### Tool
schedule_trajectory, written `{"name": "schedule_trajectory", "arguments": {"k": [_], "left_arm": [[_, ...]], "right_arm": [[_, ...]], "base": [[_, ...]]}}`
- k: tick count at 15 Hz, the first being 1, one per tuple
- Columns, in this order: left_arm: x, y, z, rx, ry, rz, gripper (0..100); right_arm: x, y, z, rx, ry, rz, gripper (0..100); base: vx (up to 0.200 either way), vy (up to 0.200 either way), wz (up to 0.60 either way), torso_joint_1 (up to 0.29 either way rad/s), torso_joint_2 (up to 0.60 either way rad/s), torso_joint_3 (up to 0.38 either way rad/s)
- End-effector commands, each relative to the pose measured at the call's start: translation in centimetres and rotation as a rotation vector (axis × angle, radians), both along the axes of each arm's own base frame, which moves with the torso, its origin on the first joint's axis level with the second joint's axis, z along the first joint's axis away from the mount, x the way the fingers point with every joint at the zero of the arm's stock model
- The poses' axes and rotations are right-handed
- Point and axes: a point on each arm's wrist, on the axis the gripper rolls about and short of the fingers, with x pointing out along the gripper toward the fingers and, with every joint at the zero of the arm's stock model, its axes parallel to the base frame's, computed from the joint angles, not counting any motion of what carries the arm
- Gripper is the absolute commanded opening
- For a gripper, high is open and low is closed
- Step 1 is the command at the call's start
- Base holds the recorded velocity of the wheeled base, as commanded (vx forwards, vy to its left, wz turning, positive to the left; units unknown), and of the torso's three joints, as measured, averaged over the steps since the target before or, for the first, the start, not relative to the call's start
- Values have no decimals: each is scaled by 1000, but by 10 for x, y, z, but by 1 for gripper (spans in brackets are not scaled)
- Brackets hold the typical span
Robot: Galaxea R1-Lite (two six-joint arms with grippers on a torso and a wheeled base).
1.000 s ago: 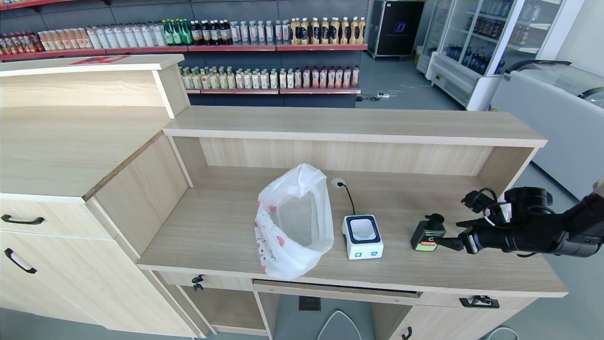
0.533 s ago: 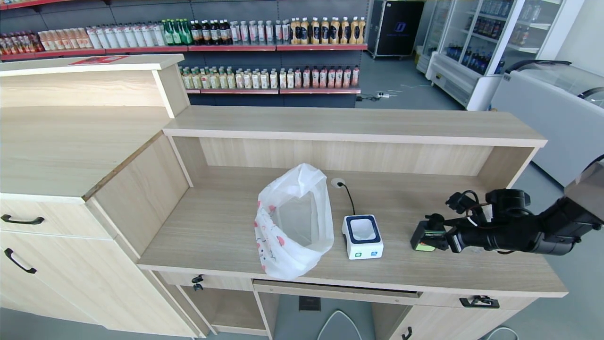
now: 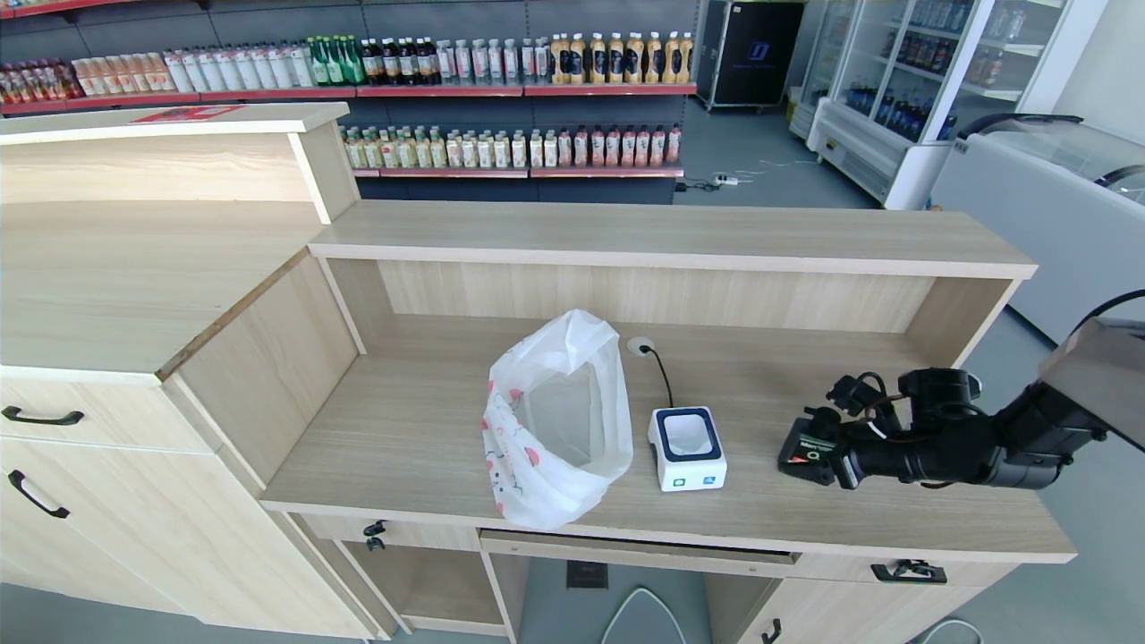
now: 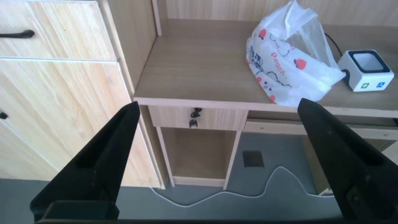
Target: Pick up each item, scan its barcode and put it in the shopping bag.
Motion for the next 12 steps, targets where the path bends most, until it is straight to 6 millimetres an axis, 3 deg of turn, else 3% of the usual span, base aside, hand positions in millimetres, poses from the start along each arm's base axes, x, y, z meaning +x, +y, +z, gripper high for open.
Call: {"name": "schedule_trajectory", "arguments": {"k": [1,6,7,12], "left_arm": [[0,0,0,0,1,-1,100],[0,0,0,0,1,-1,100],[0,0,0,0,1,1,100],[0,0,0,0,1,1,100]], "right_arm": [[5,4,-4,0,-4,12,100],[8,5,-12,-7,-9,39,100],[10,5,-13,-8,-17,50,0],[10,4,-12,-14,-23,49,0]], "base": [[0,0,0,0,0,0],[0,0,0,0,0,0],[0,0,0,0,0,0],[0,0,0,0,0,0]]}}
